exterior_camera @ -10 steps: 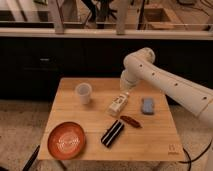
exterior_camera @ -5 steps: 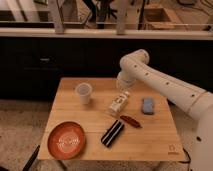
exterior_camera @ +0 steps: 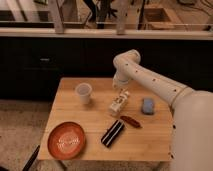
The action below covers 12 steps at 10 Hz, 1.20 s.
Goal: Stand the bottle upright
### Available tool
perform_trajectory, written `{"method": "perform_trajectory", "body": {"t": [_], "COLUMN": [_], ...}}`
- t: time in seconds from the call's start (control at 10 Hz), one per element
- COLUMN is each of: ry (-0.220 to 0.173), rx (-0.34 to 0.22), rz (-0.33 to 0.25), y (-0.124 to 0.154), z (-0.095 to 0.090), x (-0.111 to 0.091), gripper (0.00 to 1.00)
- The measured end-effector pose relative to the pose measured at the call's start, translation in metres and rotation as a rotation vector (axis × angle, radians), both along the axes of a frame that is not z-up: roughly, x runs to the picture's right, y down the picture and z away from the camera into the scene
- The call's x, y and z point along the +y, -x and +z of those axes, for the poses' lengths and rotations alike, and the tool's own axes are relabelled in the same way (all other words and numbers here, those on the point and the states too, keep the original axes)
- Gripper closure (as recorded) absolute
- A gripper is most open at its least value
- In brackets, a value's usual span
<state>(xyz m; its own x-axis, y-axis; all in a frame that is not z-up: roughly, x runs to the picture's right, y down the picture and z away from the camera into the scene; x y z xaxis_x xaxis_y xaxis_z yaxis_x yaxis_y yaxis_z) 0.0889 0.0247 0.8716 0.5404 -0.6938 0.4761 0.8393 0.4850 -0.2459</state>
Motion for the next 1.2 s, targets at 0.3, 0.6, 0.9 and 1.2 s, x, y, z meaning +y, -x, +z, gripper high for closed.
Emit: {"method": "perform_trajectory", "body": {"t": [0.3,0.6,0.9,1.2], "ry": [-0.027,0.016,0.114,0.222], "rx": [0.050,0.058,0.058,0.010], "rz": [-0.035,-0.065,-0.103,-0.078], "y": [-0.010,-0.022,-0.028,-0.034], "z": [0.013,0.030,0.055,0.053], "x": [0.002,0.009,0.034,0.068], "gripper": [0.20,0.20,0.20,0.20]}}
